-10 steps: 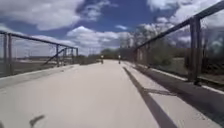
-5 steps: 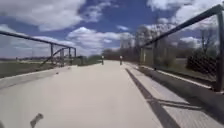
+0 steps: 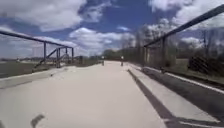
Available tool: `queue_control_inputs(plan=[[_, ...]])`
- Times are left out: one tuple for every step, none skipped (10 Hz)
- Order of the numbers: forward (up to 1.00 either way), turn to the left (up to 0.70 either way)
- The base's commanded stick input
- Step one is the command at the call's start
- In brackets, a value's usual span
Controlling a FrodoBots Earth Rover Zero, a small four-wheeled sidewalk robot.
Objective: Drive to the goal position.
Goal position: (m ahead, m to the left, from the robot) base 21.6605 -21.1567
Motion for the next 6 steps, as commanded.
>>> queue_control_inputs(plan=[[1.0, 0.0], [1.0, 0.0], [1.0, 0.0], [1.0, 0.0], [1.0, 0.0], [1.0, -0.25]])
